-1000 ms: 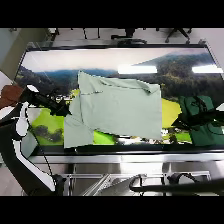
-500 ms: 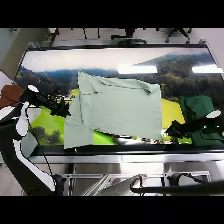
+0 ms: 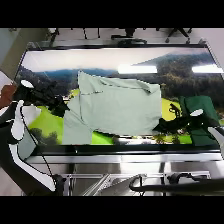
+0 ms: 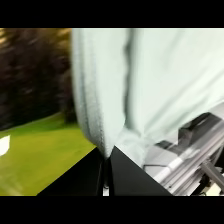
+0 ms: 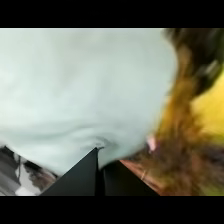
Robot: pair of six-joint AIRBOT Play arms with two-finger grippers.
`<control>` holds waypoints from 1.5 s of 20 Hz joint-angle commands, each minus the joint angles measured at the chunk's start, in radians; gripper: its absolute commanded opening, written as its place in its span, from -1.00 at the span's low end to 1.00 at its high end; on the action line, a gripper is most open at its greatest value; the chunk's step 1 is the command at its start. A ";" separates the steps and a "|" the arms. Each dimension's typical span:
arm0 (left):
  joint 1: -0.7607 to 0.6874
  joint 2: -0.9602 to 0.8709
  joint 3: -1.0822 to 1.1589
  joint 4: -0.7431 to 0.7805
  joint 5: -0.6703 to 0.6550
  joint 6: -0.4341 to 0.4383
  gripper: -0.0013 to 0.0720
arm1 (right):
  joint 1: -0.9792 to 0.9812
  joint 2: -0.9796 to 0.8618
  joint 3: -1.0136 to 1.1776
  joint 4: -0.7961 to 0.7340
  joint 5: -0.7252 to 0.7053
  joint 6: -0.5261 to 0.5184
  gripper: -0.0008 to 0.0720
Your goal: Fold the shirts.
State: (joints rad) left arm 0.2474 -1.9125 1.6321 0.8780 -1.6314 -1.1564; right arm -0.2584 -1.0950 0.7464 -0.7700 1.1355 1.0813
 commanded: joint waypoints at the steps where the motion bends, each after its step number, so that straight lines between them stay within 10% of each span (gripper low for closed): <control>1: 0.003 0.147 0.002 -0.259 -0.006 0.066 -0.92 | -0.004 0.105 0.159 0.114 0.098 -0.019 -0.92; 6: 0.054 0.518 0.118 -0.575 0.112 0.061 -0.92 | -0.157 0.339 0.654 0.342 0.113 0.003 -0.92; 12: 0.229 0.907 0.426 -0.564 0.384 0.018 -0.91 | -0.310 0.424 1.145 0.344 0.066 0.023 -0.93; 19: 0.525 1.106 0.309 -0.555 0.327 0.010 -0.92 | -0.314 0.402 1.259 0.338 0.132 0.037 -0.92; 24: 0.250 0.955 0.032 -0.431 0.202 0.052 -0.92 | -0.312 0.325 0.958 0.443 0.190 -0.066 -0.93; 30: -0.190 0.496 -0.086 0.001 0.445 0.080 -0.92 | -0.249 0.103 0.502 0.450 0.038 -0.284 -0.92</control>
State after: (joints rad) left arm 0.2184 -1.2007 1.5730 0.6861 -1.2797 -1.0813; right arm -0.5385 -0.8845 1.4220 -0.3355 1.2457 0.9066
